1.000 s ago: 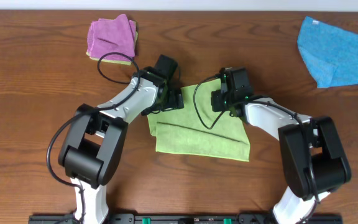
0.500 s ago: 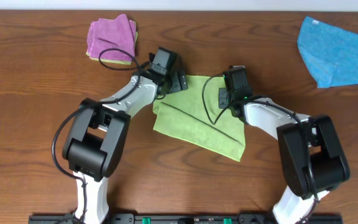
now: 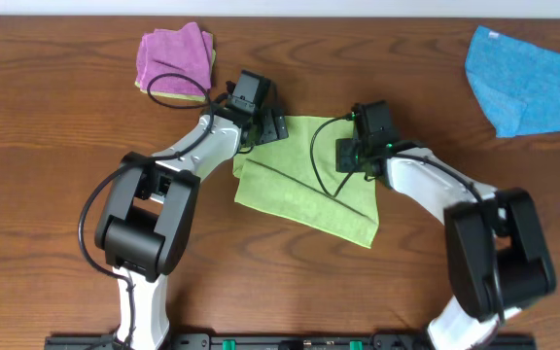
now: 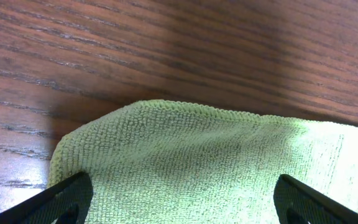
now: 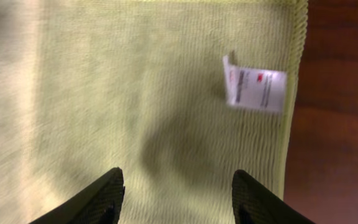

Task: Fold the cloth

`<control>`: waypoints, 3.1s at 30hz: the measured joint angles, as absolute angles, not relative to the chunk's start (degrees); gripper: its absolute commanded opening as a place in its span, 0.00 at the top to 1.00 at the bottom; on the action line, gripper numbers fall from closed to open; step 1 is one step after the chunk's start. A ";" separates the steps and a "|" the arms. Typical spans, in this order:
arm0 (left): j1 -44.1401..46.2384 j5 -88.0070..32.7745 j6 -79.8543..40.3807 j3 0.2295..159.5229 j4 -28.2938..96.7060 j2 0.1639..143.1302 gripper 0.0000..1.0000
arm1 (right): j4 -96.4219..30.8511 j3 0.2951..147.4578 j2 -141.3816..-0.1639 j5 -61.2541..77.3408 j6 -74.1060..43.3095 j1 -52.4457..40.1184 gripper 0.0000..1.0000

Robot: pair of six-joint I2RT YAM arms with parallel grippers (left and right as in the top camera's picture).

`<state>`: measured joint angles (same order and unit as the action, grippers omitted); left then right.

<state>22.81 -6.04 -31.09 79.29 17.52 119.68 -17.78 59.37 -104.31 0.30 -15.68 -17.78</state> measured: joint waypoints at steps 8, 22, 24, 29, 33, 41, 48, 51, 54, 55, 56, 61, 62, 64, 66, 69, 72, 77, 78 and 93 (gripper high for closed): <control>22.26 -8.01 -30.61 81.03 22.15 119.66 0.05 | -31.55 60.84 -96.29 9.50 -15.25 -19.92 0.46; 20.82 -10.13 -22.15 86.94 45.06 113.27 0.05 | -46.74 60.90 -96.16 13.17 -12.40 -28.34 0.49; 20.62 -11.40 -21.65 87.33 49.91 111.85 0.05 | -47.11 60.90 -96.16 11.51 -12.27 -29.93 0.48; 21.19 -13.65 -19.99 87.46 59.13 111.55 0.05 | -44.21 60.90 -96.16 4.12 -11.84 -31.11 0.45; 21.96 -14.31 -16.84 86.72 60.01 111.55 0.05 | -40.71 60.90 -96.16 2.00 -12.10 -28.16 0.45; 22.46 -17.32 -11.88 76.62 50.43 111.55 0.05 | -32.95 60.90 -96.16 5.39 -11.20 -18.41 0.43; 22.52 -22.85 -11.49 72.79 46.17 111.55 0.04 | -31.44 60.93 -96.16 7.20 -9.89 -16.19 0.43; 22.57 -24.53 -11.42 72.79 45.28 111.55 0.15 | -30.65 60.93 -96.16 7.62 -9.74 -16.19 0.43; 22.57 -25.54 -11.07 72.79 44.64 111.55 0.33 | -30.17 60.93 -96.16 7.81 -9.56 -16.19 0.43; 22.57 -25.67 -11.07 72.79 44.64 111.55 0.39 | -30.13 60.93 -96.16 7.88 -9.56 -16.19 0.43; 22.57 -25.82 -10.72 72.77 44.64 111.55 0.41 | -30.11 60.93 -96.16 7.92 -9.56 -16.19 0.43; 22.57 -26.39 -10.41 72.71 46.68 111.55 0.75 | -30.09 60.90 -96.16 7.94 -9.54 -16.19 0.43; 22.57 -26.48 -10.52 72.66 47.59 111.55 0.94 | -30.04 60.90 -96.18 7.94 -9.54 -16.19 0.43; 22.57 -26.61 -10.52 72.62 50.59 111.55 0.94 | -29.76 60.93 -96.18 7.97 -9.54 -16.19 0.42; 22.57 -26.65 -10.44 72.58 53.49 111.55 0.94 | -29.28 60.90 -96.18 7.97 -9.54 -16.19 0.42; 22.57 -26.70 -10.46 72.55 57.06 111.55 0.94 | -28.84 60.93 -96.18 7.92 -9.50 -16.19 0.42; 22.57 -27.42 -10.41 72.55 58.52 111.55 0.94 | -28.84 60.93 -96.18 7.92 -9.41 -16.19 0.42; 22.59 -30.33 -10.13 72.55 61.25 111.55 0.94 | -28.82 60.93 -96.18 7.92 -9.39 -16.19 0.42; 22.63 -30.85 -9.98 72.55 62.22 111.55 0.94 | -28.82 60.90 -96.18 7.90 -9.39 -16.19 0.42; 28.18 -29.47 -5.91 72.55 67.09 111.55 0.05 | -28.82 60.93 -96.18 7.46 -9.37 -16.19 0.42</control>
